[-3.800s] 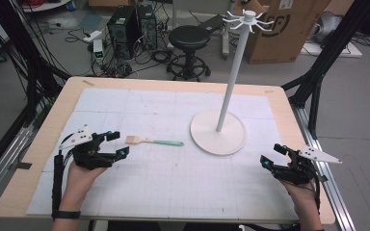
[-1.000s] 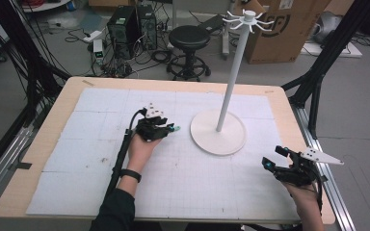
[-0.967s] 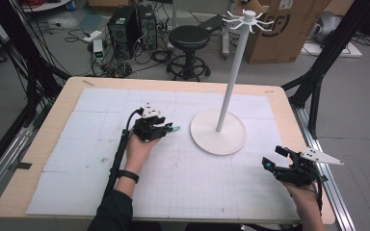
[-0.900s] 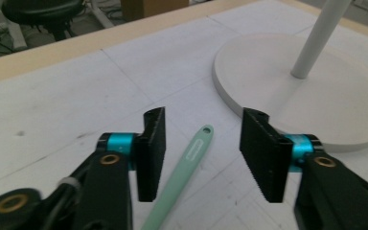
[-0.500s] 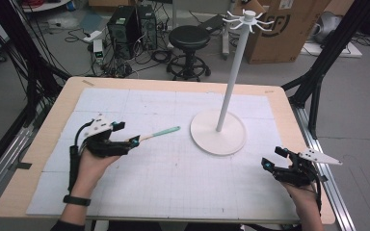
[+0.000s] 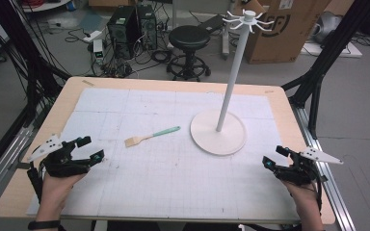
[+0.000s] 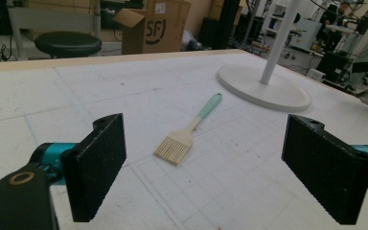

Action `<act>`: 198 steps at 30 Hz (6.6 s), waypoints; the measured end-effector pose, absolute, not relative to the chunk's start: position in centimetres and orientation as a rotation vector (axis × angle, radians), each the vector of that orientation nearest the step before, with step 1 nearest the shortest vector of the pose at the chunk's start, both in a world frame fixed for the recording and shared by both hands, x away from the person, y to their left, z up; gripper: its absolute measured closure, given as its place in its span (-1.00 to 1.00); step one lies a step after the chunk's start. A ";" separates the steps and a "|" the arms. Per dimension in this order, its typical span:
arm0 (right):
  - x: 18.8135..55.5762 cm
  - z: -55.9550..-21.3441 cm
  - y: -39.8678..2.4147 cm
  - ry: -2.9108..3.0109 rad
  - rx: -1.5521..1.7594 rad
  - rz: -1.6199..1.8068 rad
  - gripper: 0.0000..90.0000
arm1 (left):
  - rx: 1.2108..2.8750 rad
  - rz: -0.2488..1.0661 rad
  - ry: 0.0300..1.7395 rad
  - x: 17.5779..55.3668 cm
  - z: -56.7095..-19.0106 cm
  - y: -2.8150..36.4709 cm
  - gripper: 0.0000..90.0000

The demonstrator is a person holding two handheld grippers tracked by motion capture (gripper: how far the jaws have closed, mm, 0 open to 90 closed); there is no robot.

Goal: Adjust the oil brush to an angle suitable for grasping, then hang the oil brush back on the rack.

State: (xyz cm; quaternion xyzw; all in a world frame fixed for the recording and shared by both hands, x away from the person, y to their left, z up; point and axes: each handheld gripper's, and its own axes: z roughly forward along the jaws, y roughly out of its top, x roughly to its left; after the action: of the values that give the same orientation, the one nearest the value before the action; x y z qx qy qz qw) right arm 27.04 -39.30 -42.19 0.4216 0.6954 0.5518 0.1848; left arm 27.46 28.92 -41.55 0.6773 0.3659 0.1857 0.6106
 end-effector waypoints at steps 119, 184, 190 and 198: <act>27.2 -42.4 -40.0 1.959 1.204 1.581 -0.65 | 2.086 0.359 0.800 40.4 -45.0 14.7 0.82; 27.6 -42.5 -39.6 1.970 1.193 1.588 -0.64 | 1.629 0.356 0.602 36.6 -26.5 14.0 0.82; 27.6 -42.5 -39.6 1.971 1.192 1.589 -0.64 | 1.615 0.359 0.571 36.4 -23.9 13.2 0.83; 27.6 -42.5 -39.6 1.969 1.193 1.591 -0.65 | 1.614 0.374 0.521 36.3 -21.0 11.3 0.83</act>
State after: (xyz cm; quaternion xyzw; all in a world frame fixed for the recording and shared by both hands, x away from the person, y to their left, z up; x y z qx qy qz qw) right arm 27.59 -39.64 -42.45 0.4201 0.6933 0.5601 0.1706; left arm 36.29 11.26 -21.02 0.7094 0.2288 0.1645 0.6461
